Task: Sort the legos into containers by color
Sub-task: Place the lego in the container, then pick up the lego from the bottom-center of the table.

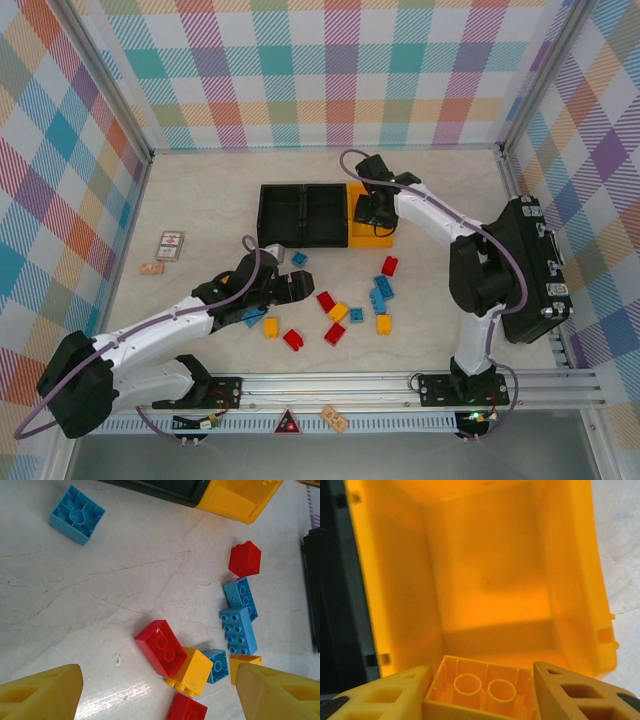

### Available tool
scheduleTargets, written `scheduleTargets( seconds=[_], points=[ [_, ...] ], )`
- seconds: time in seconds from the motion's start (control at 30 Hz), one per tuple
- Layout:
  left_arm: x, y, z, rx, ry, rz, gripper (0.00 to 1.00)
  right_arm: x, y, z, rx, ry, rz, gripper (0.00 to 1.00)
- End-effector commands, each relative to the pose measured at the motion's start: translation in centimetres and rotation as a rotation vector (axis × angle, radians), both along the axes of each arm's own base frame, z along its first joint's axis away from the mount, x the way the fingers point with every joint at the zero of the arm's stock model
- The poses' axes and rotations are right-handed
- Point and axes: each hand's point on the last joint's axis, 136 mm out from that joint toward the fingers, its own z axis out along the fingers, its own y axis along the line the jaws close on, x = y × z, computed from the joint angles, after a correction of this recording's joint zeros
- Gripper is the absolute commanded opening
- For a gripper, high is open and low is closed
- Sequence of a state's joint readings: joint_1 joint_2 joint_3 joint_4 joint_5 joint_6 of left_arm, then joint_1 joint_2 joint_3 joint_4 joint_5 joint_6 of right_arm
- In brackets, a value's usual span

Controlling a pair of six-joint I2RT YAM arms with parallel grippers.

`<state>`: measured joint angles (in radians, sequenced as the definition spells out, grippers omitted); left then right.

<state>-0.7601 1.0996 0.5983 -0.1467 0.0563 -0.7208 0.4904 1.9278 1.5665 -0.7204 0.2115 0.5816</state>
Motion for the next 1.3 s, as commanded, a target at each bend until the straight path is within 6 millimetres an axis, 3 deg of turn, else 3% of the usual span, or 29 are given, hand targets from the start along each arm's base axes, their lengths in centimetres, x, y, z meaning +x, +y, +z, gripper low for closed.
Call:
scheduleTargets(
  seconds=[0.0,0.2,0.43,0.6,0.77,0.97,1.27],
  points=[
    [0.7,-0.7,1.4,-0.013,-0.056,-0.002,0.80,1.0,-0.2,0.2,-0.024,-0.008,0.004,0.51],
    [0.7,-0.1,1.2,0.008,-0.058,0.015,0.80,1.4,-0.2,-0.2,-0.034,-0.001,-0.003,0.60],
    [0.7,0.5,1.0,0.015,-0.054,0.045,0.81,1.2,-0.1,2.4,-0.002,-0.047,0.002,0.64],
    [0.7,1.5,0.8,0.030,-0.049,0.096,0.81,-0.8,0.1,4.9,0.077,-0.099,0.030,0.63],
    [0.5,2.8,0.5,0.069,-0.045,0.134,0.80,-3.9,-0.2,5.6,0.132,-0.104,0.062,0.63],
    [0.4,2.4,0.2,0.066,-0.032,0.120,0.80,-8.0,-1.6,4.2,0.129,-0.059,0.080,0.62],
    [0.7,-1.1,-0.8,0.002,0.023,0.024,0.80,-13.0,-4.0,0.4,0.101,0.033,0.076,0.62]
  ],
)
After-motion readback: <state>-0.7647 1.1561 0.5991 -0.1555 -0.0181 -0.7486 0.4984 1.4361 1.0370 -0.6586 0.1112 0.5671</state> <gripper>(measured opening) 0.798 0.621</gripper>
